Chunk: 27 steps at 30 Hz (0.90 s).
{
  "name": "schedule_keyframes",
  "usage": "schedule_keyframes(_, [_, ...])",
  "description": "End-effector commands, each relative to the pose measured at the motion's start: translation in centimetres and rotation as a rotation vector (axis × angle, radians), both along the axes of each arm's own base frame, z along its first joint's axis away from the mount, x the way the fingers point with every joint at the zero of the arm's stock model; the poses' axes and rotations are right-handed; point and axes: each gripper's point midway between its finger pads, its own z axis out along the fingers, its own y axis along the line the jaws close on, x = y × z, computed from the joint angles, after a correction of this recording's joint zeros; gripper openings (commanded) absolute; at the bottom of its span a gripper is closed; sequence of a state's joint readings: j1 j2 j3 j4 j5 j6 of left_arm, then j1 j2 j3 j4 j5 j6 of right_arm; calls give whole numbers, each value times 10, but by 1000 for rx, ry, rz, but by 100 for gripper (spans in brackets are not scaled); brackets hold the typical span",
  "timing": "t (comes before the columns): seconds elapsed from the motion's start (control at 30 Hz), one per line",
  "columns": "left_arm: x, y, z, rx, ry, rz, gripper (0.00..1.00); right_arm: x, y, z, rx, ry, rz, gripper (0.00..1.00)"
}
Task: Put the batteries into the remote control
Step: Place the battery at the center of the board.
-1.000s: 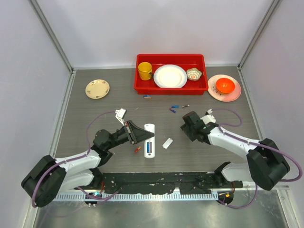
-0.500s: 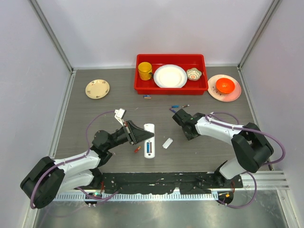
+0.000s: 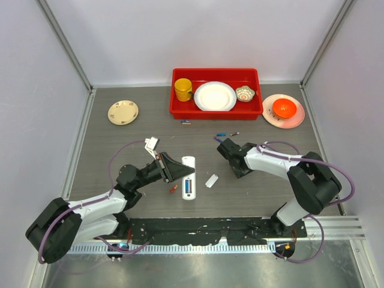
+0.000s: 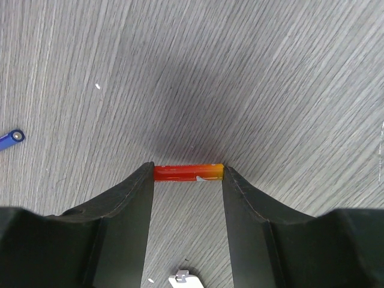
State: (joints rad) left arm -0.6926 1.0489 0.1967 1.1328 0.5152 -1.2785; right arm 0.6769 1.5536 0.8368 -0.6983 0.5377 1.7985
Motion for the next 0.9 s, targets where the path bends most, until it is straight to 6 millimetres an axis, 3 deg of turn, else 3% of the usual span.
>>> schedule_keyframes(0.0, [-2,3,21,-62,-62,9,0,-2,-2,-7,-6,17,25,35])
schedule_keyframes(0.17, [-2,3,21,-63,-60,10,0,2,3,-1,13,10,66,45])
schedule_keyframes(0.4, [-5,5,20,-64,-61,9,0,16,19,20,55,-13,178,70])
schedule_keyframes(0.57, [-6,6,20,-63,-61,11,0,21,14,44,-12,-34,256,72])
schedule_keyframes(0.67, [-7,7,20,-57,-67,17,0,33,8,74,-99,-92,347,73])
schedule_keyframes(0.73, [-7,8,19,-52,-70,22,0,46,14,96,-201,-136,566,72])
schedule_keyframes(0.77, [-7,8,18,-47,-66,24,0,46,26,97,-190,-134,698,71])
schedule_keyframes(0.8, [-6,8,18,-43,-72,27,0,52,40,103,-268,-164,955,69])
schedule_keyframes(0.87, [-6,8,16,-36,-71,29,0,51,54,99,-281,-149,1145,66])
